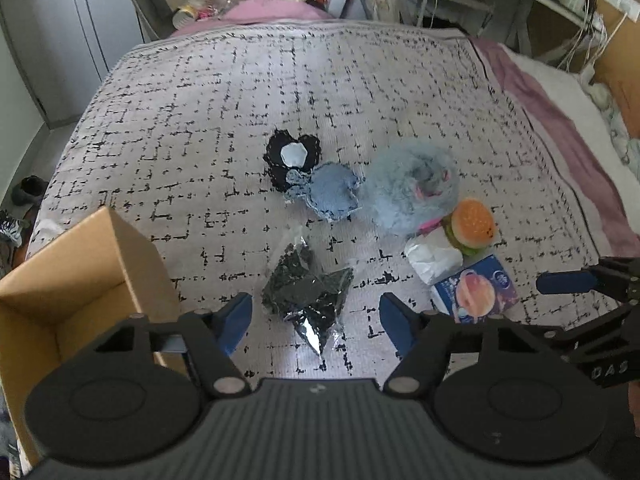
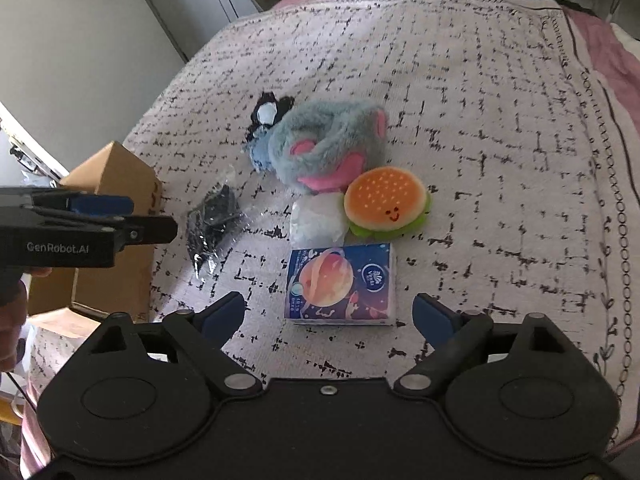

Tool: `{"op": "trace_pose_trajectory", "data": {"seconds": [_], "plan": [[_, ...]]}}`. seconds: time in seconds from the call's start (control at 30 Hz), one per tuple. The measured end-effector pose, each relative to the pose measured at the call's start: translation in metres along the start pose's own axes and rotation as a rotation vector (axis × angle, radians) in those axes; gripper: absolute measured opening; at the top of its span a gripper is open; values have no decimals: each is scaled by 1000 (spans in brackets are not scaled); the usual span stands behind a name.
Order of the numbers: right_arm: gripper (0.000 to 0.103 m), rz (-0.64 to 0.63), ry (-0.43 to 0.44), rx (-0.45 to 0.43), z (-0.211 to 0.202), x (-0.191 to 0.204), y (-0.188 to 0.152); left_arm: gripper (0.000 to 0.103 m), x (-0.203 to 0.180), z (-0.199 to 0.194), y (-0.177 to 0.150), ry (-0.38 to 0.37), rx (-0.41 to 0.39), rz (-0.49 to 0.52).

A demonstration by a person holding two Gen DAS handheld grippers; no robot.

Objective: Organize soft objects
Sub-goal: 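Grasp the black plastic bag with the left gripper while the right gripper grasps the tissue box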

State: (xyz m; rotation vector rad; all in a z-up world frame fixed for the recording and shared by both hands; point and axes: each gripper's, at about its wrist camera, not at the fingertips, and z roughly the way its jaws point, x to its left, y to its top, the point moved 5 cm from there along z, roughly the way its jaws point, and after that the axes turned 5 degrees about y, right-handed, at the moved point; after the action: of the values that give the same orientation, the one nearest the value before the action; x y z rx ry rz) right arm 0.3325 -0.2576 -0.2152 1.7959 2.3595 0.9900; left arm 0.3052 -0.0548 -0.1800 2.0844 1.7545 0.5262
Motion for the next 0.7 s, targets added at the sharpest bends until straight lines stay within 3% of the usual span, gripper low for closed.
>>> {"op": "trace_pose_trajectory", "data": {"seconds": [0.1, 0.4, 0.47, 0.53, 0.7], "plan": [[81, 18, 1, 21, 14, -1, -3, 68, -2, 10, 3, 11, 19, 12], [83, -27, -35, 18, 35, 4, -7, 68, -13, 38, 8, 40, 89, 86], [81, -50, -56, 5, 37, 6, -5, 68, -14, 44, 9, 43, 108, 95], [72, -64, -75, -7, 37, 5, -3, 68, -14, 50, 10, 53, 125, 104], [71, -73, -63, -6, 33, 2, -3, 68, -16, 60, 12, 78, 140, 131]]}}
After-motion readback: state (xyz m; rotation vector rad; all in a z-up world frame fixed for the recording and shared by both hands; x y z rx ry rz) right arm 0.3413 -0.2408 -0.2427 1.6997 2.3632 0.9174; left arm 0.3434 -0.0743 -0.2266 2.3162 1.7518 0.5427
